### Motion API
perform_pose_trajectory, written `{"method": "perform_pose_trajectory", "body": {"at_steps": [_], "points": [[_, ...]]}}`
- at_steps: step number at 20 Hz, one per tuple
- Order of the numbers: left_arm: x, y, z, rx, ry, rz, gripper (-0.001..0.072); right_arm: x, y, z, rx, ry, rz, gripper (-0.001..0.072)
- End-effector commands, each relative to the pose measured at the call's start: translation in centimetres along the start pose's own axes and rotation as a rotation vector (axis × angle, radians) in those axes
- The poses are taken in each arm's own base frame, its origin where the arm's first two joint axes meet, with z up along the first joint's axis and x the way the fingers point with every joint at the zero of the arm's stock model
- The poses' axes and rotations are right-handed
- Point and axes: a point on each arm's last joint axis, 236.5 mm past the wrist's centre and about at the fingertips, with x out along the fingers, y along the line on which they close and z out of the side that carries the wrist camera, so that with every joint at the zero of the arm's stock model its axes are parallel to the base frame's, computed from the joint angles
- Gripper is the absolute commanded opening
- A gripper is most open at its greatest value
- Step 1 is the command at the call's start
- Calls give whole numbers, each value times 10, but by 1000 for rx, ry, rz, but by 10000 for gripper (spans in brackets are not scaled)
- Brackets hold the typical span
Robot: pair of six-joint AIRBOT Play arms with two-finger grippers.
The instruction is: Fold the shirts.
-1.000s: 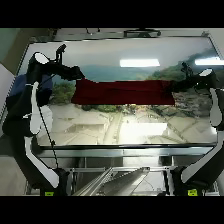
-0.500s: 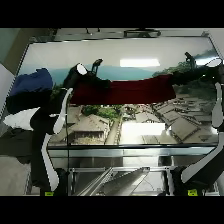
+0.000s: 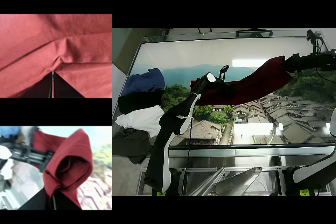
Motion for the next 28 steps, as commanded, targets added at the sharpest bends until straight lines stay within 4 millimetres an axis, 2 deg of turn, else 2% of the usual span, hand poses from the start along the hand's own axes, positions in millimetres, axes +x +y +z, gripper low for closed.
{"method": "perform_pose_trajectory", "body": {"at_steps": [1,2,4,5,7,8,9,11,12,14,15,16,17,18,20,22,23,25,26,28], "points": [[-32,-55,23,-42,-59,-198,15,5,28,4,-1,-10,52,18],[-63,-75,33,-11,-78,-272,14,13,34,4,-1,-3,61,18],[-156,-111,52,63,-132,-394,14,42,57,11,-28,-22,90,18],[-204,-123,58,100,-167,-432,14,65,73,16,-50,-41,99,19],[-297,-135,66,160,-260,-464,15,125,107,22,-92,-91,110,19],[-336,-134,67,185,-309,-451,15,163,124,20,-103,-115,115,20],[-365,-131,66,209,-346,-427,15,201,136,14,-103,-132,117,20],[-405,-118,62,219,-418,-385,16,284,153,-14,-90,-154,106,20],[-414,-109,59,218,-443,-364,16,325,156,-33,-89,-173,93,21],[-420,-92,49,181,-455,-346,24,390,150,-58,-60,-288,45,21],[-418,-87,45,159,-449,-346,24,411,143,-68,-24,-334,16,75],[-413,-82,40,145,-432,-351,24,427,139,-82,14,-344,7,356],[-408,-79,35,131,-413,-358,24,434,143,-91,4,-329,18,556],[-403,-75,32,114,-399,-365,23,434,150,-94,-33,-311,36,563],[-398,-70,29,111,-390,-366,23,416,166,-81,-68,-288,98,555],[-397,-69,28,107,-387,-367,23,383,176,-62,-156,-239,162,376],[-397,-69,28,107,-386,-367,23,363,175,-52,-163,-205,188,373],[-396,-70,25,112,-371,-373,23,315,152,-42,-132,-88,185,374],[-396,-70,24,113,-366,-374,23,291,130,-42,-109,-18,145,373],[-395,-71,22,117,-361,-376,23,238,67,-46,-27,114,-2,369]]}}
